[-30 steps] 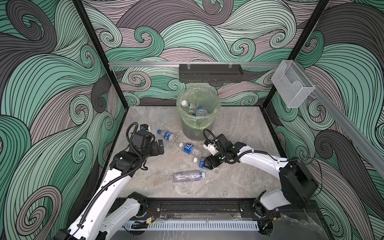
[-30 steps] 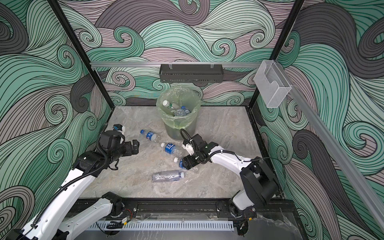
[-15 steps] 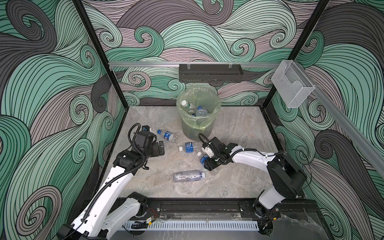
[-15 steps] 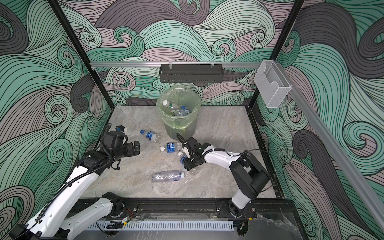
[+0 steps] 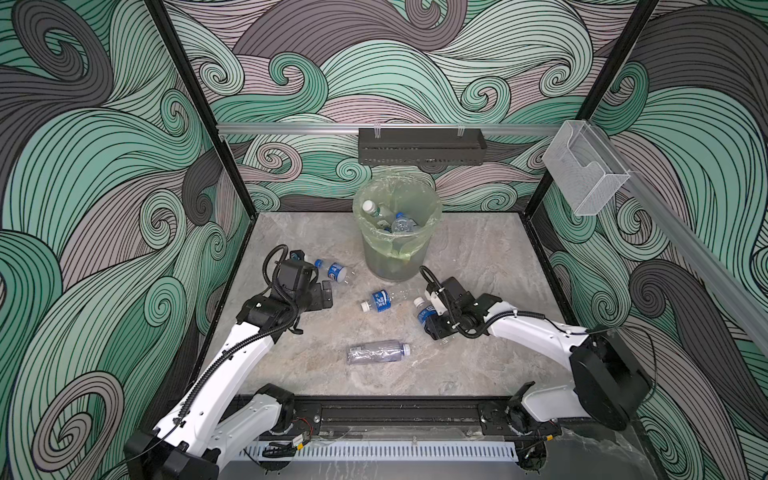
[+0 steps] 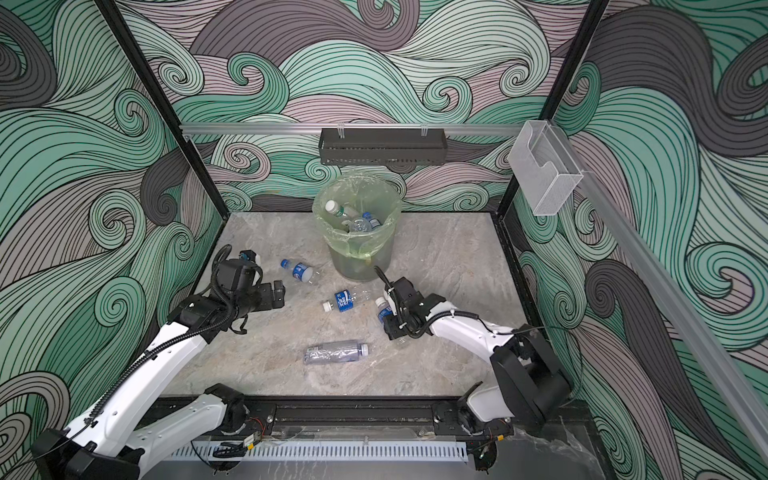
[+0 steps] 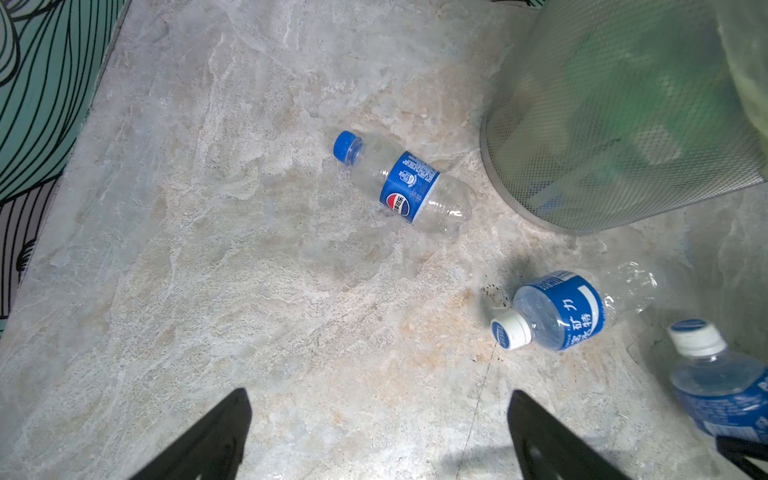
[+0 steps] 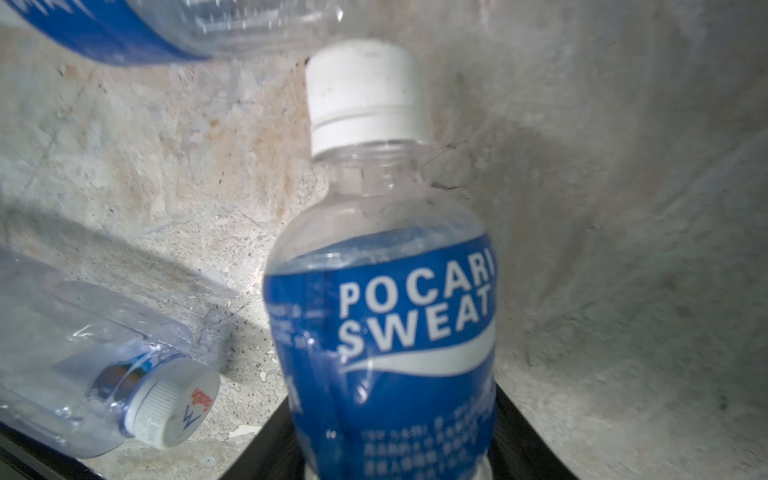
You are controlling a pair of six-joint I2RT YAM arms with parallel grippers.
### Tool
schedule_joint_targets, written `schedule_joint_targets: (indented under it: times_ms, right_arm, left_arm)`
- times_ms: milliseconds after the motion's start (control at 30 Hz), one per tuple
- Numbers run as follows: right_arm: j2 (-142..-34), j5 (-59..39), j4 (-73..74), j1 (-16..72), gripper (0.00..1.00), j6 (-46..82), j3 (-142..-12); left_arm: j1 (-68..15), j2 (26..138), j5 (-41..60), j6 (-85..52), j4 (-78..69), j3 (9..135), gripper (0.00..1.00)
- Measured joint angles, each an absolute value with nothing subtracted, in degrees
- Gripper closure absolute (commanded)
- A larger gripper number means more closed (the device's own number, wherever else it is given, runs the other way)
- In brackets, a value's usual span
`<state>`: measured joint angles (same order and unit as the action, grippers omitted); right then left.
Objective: Throw the plastic bottles in the bin
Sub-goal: 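Lift the Pocari Sweat bottle with the right gripper and drop it into the bin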
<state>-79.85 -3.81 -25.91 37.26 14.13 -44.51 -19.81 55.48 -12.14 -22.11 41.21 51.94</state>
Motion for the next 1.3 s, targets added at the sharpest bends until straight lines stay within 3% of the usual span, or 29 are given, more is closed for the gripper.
schedule_joint_targets:
  times_ms: [400, 600, 767, 800, 900, 933, 1067, 1200, 1300]
  right_arm:
    - [-69.32, -6.5, -28.23, 29.34, 0.62, 14.46, -48.29]
    - [-69.25, -9.06, -33.54, 29.34, 0.61, 11.07, -62.33]
    - [-74.94, -11.22, -35.33, 29.34, 0.6, 8.29, -81.71]
    - [-77.23, -11.33, -35.27, 29.32, 0.55, 7.79, -86.13]
    - [-88.53, -10.76, -34.24, 29.02, 0.14, 6.55, -103.94]
    - [-92.6, -10.41, -33.63, 28.8, 0.08, 6.0, -109.65]
    - [-105.84, -8.62, -34.98, 27.68, 0.01, 3.11, -125.8]
    - [-105.58, -7.22, -37.41, 27.18, 0.01, 1.21, -122.5]
    - [-99.18, -6.44, -37.39, 27.2, 0.01, 0.23, -113.65]
  left_arm:
    - [-19.2, 55.75, -11.94, -22.09, 40.71, 50.04, 0.01]
    - [-19.11, 55.83, -11.86, -22.06, 40.69, 50.04, 0.01]
    - [-19.09, 55.94, -11.09, -21.85, 40.66, 50.04, 0.01]
    - [-19.09, 55.81, -11.0, -21.78, 40.66, 50.04, 0.01]
    - [-19.09, 54.85, -10.59, -21.58, 40.73, 50.06, 0.01]
    - [-19.09, 54.46, -10.24, -21.54, 40.84, 50.11, 0.01]
    - [-19.07, 52.8, -7.9, -20.69, 41.71, 50.46, 0.01]
    - [-18.87, 51.9, -5.63, -18.98, 42.41, 51.53, 0.01]
    - [-18.85, 51.99, -4.38, -18.06, 42.33, 51.83, 0.01]
